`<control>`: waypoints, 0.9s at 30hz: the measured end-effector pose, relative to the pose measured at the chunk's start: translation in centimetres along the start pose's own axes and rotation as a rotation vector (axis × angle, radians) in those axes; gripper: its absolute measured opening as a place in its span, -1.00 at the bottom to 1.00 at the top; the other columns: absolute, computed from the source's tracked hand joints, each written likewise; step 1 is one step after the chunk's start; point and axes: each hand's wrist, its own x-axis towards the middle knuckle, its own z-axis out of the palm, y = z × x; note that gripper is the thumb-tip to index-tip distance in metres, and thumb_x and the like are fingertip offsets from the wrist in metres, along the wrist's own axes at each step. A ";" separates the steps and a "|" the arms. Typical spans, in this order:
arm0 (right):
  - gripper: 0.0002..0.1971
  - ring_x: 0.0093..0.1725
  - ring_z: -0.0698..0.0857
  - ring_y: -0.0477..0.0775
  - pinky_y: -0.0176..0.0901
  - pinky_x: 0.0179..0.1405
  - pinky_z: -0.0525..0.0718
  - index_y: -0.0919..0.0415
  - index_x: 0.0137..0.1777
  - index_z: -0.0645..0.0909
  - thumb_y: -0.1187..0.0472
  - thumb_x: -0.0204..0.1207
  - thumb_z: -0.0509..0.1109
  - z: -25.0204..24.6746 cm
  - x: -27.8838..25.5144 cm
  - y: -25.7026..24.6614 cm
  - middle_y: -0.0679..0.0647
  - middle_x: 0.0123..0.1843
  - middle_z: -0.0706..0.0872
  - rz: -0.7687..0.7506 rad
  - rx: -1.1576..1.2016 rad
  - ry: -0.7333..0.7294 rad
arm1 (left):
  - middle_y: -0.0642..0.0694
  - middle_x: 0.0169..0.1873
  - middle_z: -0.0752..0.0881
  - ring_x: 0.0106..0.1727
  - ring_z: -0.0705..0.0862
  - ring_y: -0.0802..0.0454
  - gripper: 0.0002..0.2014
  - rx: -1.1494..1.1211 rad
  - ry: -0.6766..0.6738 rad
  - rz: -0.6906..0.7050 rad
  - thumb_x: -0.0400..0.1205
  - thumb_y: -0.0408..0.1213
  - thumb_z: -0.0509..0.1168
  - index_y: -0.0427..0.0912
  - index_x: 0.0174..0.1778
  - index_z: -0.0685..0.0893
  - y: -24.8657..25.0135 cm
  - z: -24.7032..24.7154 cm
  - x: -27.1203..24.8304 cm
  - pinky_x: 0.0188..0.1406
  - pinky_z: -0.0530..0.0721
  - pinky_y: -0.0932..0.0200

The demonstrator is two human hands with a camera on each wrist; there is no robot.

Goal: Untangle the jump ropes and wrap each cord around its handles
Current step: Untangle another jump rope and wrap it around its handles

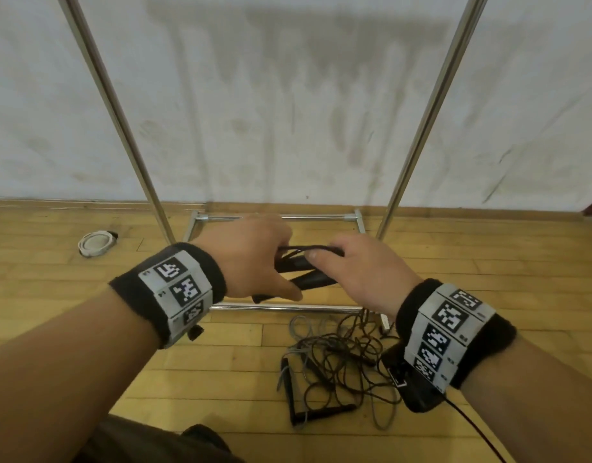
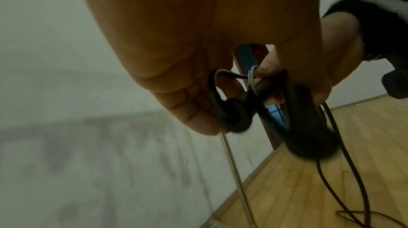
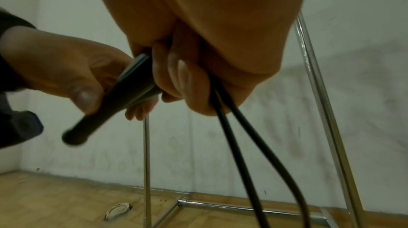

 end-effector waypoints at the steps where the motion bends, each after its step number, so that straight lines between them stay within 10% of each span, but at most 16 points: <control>1: -0.61 -0.28 0.68 0.00 -0.07 -0.36 0.56 -0.05 -0.10 0.66 -0.33 0.65 0.24 0.2 0.0 -0.2 -0.02 -0.28 0.71 -0.017 -0.036 -0.014 | 0.14 -0.07 0.62 -0.15 0.64 0.14 -0.54 0.017 -0.026 0.014 0.45 0.32 0.55 0.17 -0.10 0.46 0.3 0.4 0.1 -0.25 0.66 0.11; 5: -0.58 -0.30 0.63 0.03 -0.05 -0.35 0.52 0.07 -0.07 0.64 -0.27 0.68 0.23 0.5 0.0 -0.5 0.04 -0.26 0.68 -0.064 -0.057 -0.036 | 0.11 -0.18 0.65 -0.27 0.65 0.16 -0.54 -0.088 -0.110 0.046 0.52 0.02 0.51 0.20 0.11 0.33 1.2 2.5 -0.1 -0.43 0.52 0.23; 18: -0.87 -0.12 0.64 -0.31 -0.28 -0.18 0.47 -0.23 0.08 0.69 -0.15 0.67 0.34 -4.6 -0.1 1.7 -0.29 -0.11 0.72 -0.163 -0.203 -0.215 | 0.11 -0.26 0.58 -0.35 0.54 0.21 -0.67 0.028 -0.128 0.109 0.73 -0.07 0.36 0.23 0.07 0.26 1.5 4.2 -0.3 -0.51 0.34 0.29; 27: -0.87 -0.36 0.67 0.03 -0.01 -0.27 0.72 -0.10 0.07 0.75 0.03 0.71 0.36 -5.8 0.0 3.2 -0.10 -0.29 0.77 -0.200 0.029 -0.180 | 0.13 -0.26 0.61 -0.33 0.59 0.24 -0.67 -0.097 -0.117 0.145 0.69 -0.06 0.42 0.30 0.03 0.33 1.8 4.1 -0.4 -0.45 0.39 0.35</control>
